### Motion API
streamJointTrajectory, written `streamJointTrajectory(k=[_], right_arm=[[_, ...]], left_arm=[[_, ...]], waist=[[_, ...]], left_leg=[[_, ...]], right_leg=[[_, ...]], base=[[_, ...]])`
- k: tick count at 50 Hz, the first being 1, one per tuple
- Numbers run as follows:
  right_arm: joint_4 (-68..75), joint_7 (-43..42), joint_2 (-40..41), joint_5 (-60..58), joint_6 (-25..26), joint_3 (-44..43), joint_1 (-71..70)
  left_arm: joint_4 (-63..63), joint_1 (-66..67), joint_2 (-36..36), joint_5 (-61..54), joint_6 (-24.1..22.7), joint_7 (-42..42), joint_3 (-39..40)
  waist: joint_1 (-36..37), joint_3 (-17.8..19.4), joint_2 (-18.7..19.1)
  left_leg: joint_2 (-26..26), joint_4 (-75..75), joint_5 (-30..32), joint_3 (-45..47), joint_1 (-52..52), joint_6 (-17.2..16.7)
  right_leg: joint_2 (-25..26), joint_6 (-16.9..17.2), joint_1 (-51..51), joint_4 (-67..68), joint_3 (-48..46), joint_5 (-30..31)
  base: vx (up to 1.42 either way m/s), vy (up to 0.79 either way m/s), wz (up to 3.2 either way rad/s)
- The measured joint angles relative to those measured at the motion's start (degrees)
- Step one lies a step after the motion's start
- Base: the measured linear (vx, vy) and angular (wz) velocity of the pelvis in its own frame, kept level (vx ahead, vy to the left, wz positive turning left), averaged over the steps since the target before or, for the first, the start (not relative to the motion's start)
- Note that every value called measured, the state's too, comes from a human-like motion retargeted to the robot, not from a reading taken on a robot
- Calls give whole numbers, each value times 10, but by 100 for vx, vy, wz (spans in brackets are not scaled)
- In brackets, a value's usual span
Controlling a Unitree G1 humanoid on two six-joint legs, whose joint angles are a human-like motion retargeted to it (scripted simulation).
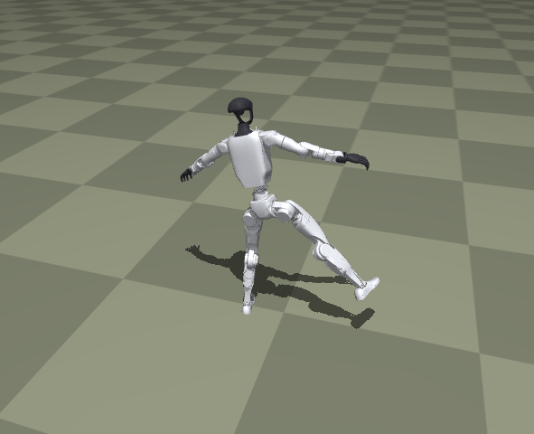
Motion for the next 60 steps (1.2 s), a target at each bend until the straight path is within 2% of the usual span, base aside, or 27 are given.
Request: streamJointTrajectory(k=[6, 12, 17, 22, 29, 37, 45, 53, 60], right_arm=[[44, -13, -140, -52, 6, 4, -72], [61, -45, -221, -99, 12, 89, -221], [81, -71, -240, -118, 15, 225, -386], [99, -85, -239, -130, 11, 338, -510], [111, -89, -235, -125, 3, 419, -589], [115, -77, -240, -115, 1, 405, -558], [99, -61, -225, -83, -3, 296, -451], [58, -30, -141, -54, -12, 122, -249], [45, -14, -50, -57, -21, 37, -106]], left_arm=[[13, -18, 112, -27, -11, 33, 37], [43, -33, 184, -74, -16, 74, 74], [69, -54, 220, -84, -18, 99, 65], [76, -84, 240, -58, -24, 112, 22], [63, -150, 253, -19, -28, 126, -51], [50, -203, 231, -1, -22, 117, -107], [78, -169, 159, 5, -3, 95, -69], [78, -74, 58, 49, 22, 61, 17], [59, -17, -67, 75, 24, 37, 23]], waist=[[-9, -27, 97], [-28, -43, 175], [-45, -36, 203], [-63, -23, 213], [-82, -18, 186], [-74, -35, 127], [-58, -48, 57], [-74, -50, -20], [-69, -57, -40]], left_leg=[[109, 17, 17, -35, -32, -24], [187, 10, 40, -54, -49, -37], [216, 0, 55, -47, -44, -39], [224, -11, 62, -37, -36, -44], [185, -20, 61, -21, -29, -46], [113, -22, 44, 15, -4, -45], [8, -35, 25, 60, 32, -22], [-113, -47, 9, 64, 40, 15], [-185, -66, 19, 54, 39, 12]], right_leg=[[-27, 0, -10, 12, 6, 26], [-57, 0, -25, 17, 7, 36], [-90, 0, -49, 17, -7, 40], [-100, 0, -63, 19, -13, 42], [-93, 0, -66, 18, -20, 41], [-55, 0, -50, 16, -36, 41], [-5, 0, -18, 6, -60, 11], [80, -2, 38, 0, -19, -41], [161, -34, 68, 16, 51, -46]], base=[[0, 0, 0], [-1, 1, -7], [-5, 2, -20], [-6, 0, -12], [-3, 0, -2], [0, 0, -2], [1, 0, -5], [2, 1, 15], [3, 0, 25]])
